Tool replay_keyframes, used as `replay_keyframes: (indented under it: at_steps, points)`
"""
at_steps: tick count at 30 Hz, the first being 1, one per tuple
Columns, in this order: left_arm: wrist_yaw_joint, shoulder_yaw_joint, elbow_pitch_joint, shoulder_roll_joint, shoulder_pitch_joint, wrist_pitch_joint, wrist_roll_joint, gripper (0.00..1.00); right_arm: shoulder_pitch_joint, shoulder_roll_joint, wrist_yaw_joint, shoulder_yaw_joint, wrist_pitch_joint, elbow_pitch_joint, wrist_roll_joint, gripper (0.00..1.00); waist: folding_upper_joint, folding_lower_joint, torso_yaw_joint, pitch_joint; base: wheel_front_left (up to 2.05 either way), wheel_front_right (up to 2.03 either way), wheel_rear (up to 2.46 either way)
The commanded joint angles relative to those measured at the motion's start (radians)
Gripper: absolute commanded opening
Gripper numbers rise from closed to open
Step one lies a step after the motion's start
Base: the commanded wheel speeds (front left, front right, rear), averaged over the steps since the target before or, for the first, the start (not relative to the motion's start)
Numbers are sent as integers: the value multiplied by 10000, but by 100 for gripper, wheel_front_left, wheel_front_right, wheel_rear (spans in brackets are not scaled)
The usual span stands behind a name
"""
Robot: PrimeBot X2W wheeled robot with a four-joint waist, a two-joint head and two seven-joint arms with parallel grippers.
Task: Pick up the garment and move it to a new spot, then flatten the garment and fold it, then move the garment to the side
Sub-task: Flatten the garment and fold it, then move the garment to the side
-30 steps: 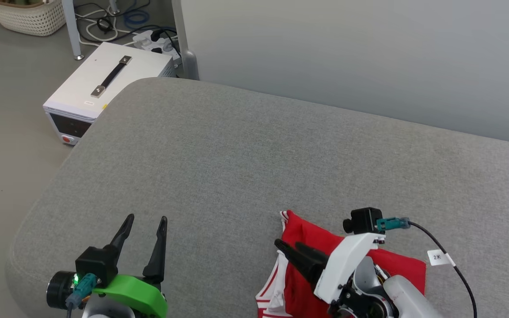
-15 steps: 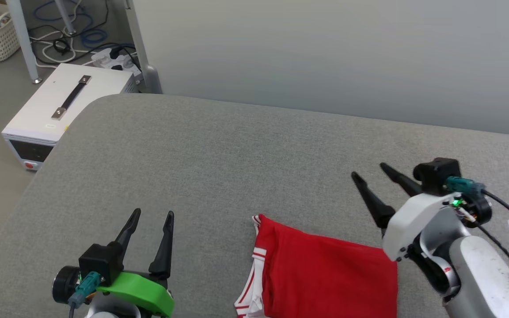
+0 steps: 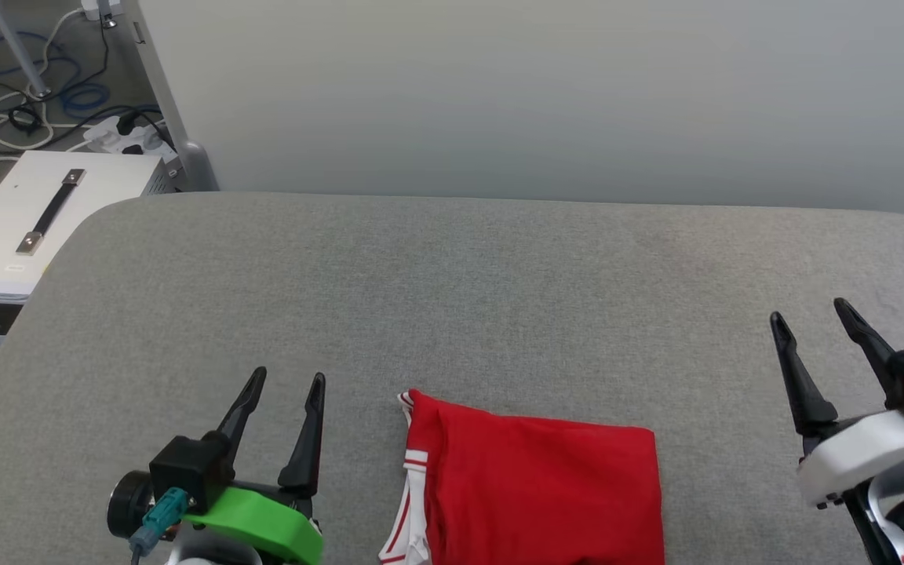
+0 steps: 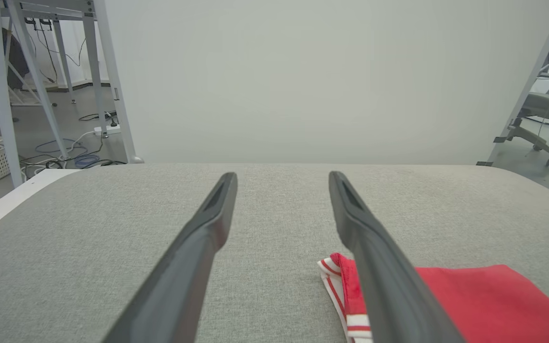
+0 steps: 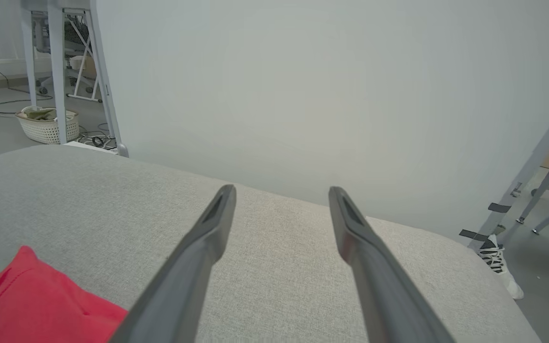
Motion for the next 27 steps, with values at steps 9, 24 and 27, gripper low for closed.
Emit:
replay_keyframes:
  at_steps: [9, 24, 27]
  points:
    - [-31, 299, -610, -202, 826, -57, 168, 100, 1878, 1388, -6, -1001, -1223, -528, -454, 100, -1, 0, -210, -91, 0, 0, 0]
    - [-31, 127, -439, -364, 976, -57, 351, 100, 2157, 1706, -6, -737, -1451, 126, -550, 100, -1, 0, -156, -255, 0, 0, 0]
    - [-31, 99, -432, -352, 966, -57, 366, 100, 2183, 1692, -6, -702, -1404, 158, -556, 100, -1, 0, -110, -261, 0, 0, 0]
